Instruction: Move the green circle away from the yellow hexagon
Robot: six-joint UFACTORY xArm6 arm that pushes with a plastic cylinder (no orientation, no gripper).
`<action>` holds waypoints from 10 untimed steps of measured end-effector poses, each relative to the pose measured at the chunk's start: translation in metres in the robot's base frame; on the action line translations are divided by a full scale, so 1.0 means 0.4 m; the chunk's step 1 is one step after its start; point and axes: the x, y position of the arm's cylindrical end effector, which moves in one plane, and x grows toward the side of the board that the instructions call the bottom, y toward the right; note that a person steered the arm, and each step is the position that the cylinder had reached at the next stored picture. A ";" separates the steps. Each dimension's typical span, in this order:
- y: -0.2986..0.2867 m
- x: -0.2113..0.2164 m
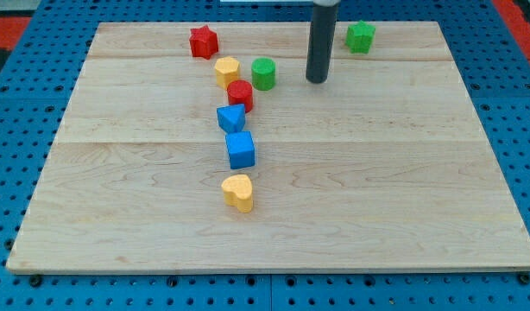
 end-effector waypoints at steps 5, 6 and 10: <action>-0.180 -0.061; -0.172 -0.043; -0.066 -0.163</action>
